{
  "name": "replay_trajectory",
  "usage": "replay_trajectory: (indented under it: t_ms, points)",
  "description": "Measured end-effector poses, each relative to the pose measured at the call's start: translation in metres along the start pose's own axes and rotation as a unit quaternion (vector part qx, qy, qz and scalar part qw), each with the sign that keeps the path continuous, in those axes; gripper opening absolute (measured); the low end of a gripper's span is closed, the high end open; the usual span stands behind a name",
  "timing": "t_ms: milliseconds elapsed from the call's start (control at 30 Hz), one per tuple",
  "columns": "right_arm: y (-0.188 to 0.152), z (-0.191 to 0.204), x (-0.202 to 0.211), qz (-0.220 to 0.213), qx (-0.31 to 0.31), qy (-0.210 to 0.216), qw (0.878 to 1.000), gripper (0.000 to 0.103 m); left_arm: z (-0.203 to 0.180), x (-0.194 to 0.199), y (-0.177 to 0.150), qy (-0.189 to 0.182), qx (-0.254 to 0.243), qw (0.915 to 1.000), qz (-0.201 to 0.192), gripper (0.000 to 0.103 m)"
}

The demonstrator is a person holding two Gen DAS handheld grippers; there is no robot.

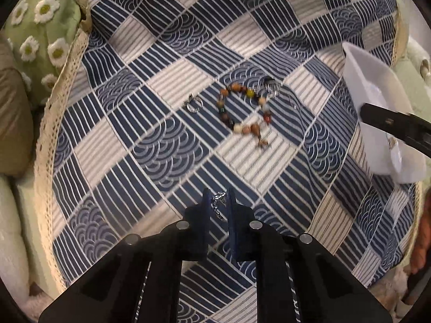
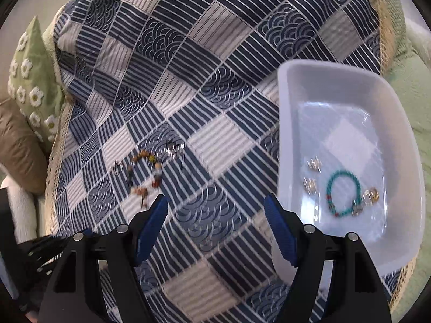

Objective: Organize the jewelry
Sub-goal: 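Close the left tool on a silver ring on the cloth, then hold the silver ring in the left tool while the right tool grasps a dark charm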

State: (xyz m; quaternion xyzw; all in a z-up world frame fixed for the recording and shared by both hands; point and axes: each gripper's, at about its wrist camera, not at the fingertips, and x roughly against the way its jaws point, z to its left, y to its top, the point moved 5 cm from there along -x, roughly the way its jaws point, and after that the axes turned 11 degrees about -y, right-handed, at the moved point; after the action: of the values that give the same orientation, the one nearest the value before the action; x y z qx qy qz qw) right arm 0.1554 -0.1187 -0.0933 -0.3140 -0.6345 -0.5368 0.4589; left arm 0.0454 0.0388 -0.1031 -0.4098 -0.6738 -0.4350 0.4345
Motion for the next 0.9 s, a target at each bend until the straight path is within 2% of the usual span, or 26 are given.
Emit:
replay_trajectory:
  t_ms: [233,300,433,533,667,767,833,900]
  points:
    - [0.03,0.049,-0.043,0.02,-0.02,0.045,0.999,0.073,0.024,-0.001,0.033,-0.008,0.014,0.9998,-0.009,0.01]
    - [0.033,0.065,-0.057,0.027,-0.009,0.034,0.999,0.073,0.026,0.0,0.031,-0.011,0.017,0.9997,-0.013,0.01]
    - [0.044,0.079,-0.079,0.013,0.01,-0.017,1.0,0.073,0.023,0.008,0.032,-0.029,0.02,0.9991,-0.022,0.01]
    - [0.048,0.08,-0.091,0.017,0.016,-0.033,0.999,0.064,0.026,0.007,0.034,-0.033,0.024,0.9989,-0.022,0.01]
    - [0.049,0.082,-0.107,0.031,0.014,-0.024,0.999,0.055,0.038,0.005,0.034,-0.025,0.042,0.9986,-0.021,0.01]
    - [0.047,0.082,-0.114,0.03,0.018,-0.033,0.999,0.049,0.045,0.004,0.034,-0.023,0.052,0.9982,-0.021,0.01]
    - [0.047,0.084,-0.114,0.02,0.029,-0.043,0.998,0.043,0.049,0.006,0.035,-0.021,0.058,0.9978,-0.024,0.01]
    - [0.048,0.084,-0.114,0.016,0.035,-0.05,0.998,0.031,0.051,0.006,0.036,-0.023,0.064,0.9974,-0.024,0.01]
